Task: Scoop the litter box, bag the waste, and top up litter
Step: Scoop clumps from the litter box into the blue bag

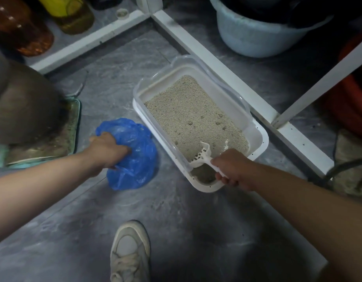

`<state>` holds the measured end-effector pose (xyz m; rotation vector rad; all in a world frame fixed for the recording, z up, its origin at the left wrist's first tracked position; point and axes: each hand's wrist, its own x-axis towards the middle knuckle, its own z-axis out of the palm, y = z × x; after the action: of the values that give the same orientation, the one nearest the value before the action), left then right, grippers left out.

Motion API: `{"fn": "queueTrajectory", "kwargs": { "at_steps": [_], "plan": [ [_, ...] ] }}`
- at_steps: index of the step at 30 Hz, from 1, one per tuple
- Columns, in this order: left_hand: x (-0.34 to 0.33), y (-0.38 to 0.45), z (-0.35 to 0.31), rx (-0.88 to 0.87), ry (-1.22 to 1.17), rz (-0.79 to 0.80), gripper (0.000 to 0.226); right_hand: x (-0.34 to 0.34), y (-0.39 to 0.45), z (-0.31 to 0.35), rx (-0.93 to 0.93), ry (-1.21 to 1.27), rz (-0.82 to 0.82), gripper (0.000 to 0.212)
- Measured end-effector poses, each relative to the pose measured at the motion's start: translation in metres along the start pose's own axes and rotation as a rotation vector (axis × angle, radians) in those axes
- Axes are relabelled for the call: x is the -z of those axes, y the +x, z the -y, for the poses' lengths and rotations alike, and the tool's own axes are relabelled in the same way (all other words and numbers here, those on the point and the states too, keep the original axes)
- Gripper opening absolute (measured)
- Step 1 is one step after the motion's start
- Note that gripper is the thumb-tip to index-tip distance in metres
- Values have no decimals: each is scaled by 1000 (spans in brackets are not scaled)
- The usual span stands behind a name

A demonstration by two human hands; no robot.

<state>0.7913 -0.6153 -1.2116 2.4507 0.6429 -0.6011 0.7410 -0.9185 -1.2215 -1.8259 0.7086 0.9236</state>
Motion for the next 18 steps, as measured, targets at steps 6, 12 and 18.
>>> {"fn": "queueTrajectory", "kwargs": {
  "at_steps": [6,12,18],
  "plan": [
    [-29,-7,-29,-55,-26,103,86,4,-1,3,-6,-52,16,25],
    [-53,-12,-60,-63,59,130,113,2,2,4,7,-74,17,24],
    [-56,0,-60,-80,52,147,92,-9,11,-2,27,-18,2,24]
  ]
}}
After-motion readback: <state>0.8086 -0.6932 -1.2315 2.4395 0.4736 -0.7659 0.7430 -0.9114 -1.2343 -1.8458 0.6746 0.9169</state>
